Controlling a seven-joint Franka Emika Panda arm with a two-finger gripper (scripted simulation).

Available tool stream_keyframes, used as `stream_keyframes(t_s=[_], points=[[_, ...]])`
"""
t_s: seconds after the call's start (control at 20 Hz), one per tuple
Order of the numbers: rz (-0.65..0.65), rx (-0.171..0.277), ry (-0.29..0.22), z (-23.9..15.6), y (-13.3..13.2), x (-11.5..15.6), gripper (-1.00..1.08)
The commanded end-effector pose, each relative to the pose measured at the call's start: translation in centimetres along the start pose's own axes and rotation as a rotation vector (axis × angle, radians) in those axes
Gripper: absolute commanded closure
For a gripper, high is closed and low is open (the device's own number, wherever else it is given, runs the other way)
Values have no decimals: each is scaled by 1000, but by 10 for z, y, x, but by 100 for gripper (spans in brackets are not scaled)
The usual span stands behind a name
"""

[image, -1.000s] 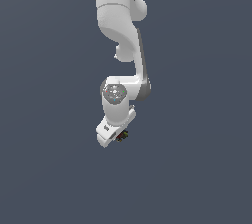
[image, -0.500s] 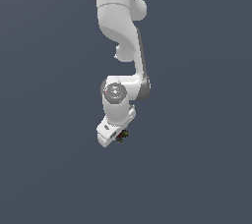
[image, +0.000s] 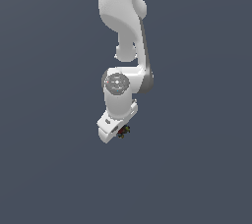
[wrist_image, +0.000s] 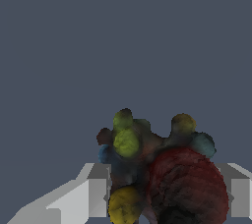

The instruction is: Pick up the object and move it to a goal position.

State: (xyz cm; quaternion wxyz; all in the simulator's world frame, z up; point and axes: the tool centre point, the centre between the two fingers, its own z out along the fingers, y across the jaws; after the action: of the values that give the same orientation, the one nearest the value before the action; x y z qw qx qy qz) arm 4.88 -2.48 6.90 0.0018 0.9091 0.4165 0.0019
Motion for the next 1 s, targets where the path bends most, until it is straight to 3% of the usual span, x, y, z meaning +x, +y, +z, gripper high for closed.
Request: stream_keyframes(t_s=[0.0,0.95], points=[[-1,-2,1,-18,-4,2,108],[-3,1,-1,-231,-62,15,108]])
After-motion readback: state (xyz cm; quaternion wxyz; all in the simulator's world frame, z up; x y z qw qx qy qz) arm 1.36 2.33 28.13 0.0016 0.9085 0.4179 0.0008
